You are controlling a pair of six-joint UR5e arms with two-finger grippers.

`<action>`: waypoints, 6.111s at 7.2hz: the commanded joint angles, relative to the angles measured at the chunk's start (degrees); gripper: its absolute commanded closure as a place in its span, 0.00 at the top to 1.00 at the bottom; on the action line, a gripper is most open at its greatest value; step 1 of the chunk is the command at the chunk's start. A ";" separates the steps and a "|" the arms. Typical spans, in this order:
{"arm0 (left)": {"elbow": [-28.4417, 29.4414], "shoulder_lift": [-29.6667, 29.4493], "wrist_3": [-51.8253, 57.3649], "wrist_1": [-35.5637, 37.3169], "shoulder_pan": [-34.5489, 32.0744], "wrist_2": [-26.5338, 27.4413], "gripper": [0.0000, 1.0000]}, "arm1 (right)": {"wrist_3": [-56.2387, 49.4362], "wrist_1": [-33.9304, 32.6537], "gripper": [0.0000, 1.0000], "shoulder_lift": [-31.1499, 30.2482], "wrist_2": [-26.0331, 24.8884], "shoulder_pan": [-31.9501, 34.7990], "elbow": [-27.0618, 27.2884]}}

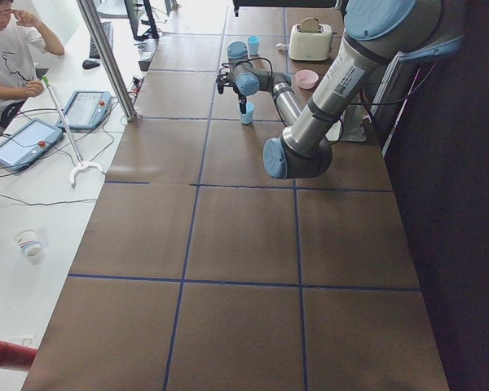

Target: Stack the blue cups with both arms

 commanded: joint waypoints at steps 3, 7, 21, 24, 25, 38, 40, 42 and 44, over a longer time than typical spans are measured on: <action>-6.56 4.11 -1.73 -0.01 -1.71 -0.01 1.00 | 23.43 24.47 0.99 -7.17 -3.71 -11.39 0.25; -7.27 4.20 -2.78 -0.01 -1.80 0.08 1.00 | 23.34 24.74 0.99 -9.19 -2.21 -14.38 0.43; -15.97 11.22 -2.26 -0.45 -10.49 -0.28 1.00 | 26.05 -18.30 0.00 23.59 -1.23 -20.61 14.04; -16.67 15.78 3.06 -0.45 -14.09 -0.54 1.00 | 47.10 -21.58 0.00 37.53 -11.77 -34.66 12.91; -17.37 17.97 5.98 -0.54 -15.23 -0.54 1.00 | 52.56 -21.23 0.00 40.70 -15.45 -38.61 11.17; -19.40 18.61 5.66 -0.10 -15.51 -0.45 1.00 | 56.39 -18.41 1.00 47.93 -20.67 -45.59 -1.51; -19.31 18.70 6.00 -0.01 -15.60 -0.45 1.00 | 56.30 -18.50 1.00 47.41 -20.85 -44.90 0.15; -19.05 22.81 17.69 0.07 -17.17 -0.45 1.00 | 53.25 -18.68 1.00 33.09 -19.45 -36.76 14.41; -18.43 28.17 30.63 0.16 -23.91 -4.63 1.00 | 31.80 -18.68 1.00 23.02 -14.97 -25.25 15.02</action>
